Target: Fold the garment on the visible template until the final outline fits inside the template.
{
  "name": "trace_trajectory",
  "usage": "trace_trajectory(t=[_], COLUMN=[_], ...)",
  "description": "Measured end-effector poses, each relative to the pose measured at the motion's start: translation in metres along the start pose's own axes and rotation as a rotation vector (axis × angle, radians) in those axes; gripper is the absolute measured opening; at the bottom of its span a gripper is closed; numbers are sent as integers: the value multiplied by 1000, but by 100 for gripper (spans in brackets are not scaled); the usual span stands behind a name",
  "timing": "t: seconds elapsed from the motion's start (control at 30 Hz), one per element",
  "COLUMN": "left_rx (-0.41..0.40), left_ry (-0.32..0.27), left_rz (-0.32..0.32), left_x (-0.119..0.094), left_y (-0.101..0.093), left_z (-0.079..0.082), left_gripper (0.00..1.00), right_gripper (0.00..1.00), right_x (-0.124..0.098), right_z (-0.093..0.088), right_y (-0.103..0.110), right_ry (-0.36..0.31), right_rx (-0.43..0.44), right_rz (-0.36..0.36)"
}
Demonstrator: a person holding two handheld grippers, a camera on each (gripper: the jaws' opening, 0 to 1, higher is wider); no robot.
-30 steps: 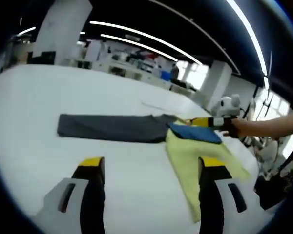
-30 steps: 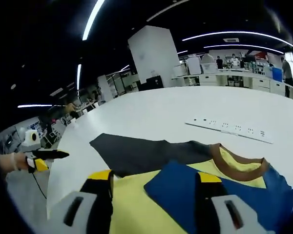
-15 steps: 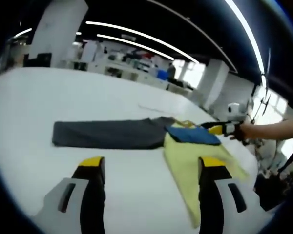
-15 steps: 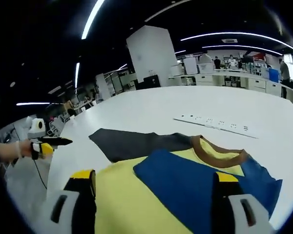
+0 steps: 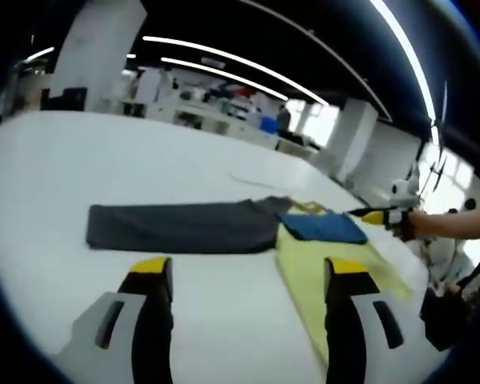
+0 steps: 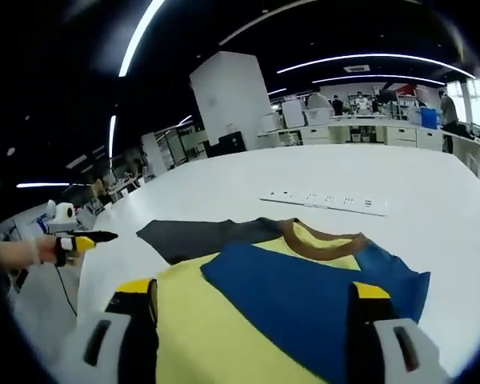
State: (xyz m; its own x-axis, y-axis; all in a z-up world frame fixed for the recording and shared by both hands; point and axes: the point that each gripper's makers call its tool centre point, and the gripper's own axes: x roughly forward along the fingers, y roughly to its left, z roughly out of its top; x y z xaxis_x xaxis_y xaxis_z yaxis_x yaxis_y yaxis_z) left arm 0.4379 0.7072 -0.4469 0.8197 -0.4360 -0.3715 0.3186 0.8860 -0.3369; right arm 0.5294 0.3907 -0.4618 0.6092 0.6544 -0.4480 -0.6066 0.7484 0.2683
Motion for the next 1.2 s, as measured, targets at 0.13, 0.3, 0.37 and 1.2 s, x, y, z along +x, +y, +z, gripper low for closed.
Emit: trace_trajectory(t=[0.13,0.3,0.37,1.2], left_rx=[-15,-32,-35,-71], left_ry=[-11,-35,-35,49], left_rz=[11,48,58,365], left_x=[0,0,2,9], left_y=[6,19,23,149], left_z=[4,12,13,6], left_gripper=[73,73,73,66], right_gripper=[99,99,99,96], right_x=[-12,-29,-35,-102], right_z=[-3,-12,-14,-41], right_y=[-6,-14,-17,-50], right_ry=[-6,0,5,2], right_rx=[6,10,9,77], right_rz=[-16,-27,-36,-156])
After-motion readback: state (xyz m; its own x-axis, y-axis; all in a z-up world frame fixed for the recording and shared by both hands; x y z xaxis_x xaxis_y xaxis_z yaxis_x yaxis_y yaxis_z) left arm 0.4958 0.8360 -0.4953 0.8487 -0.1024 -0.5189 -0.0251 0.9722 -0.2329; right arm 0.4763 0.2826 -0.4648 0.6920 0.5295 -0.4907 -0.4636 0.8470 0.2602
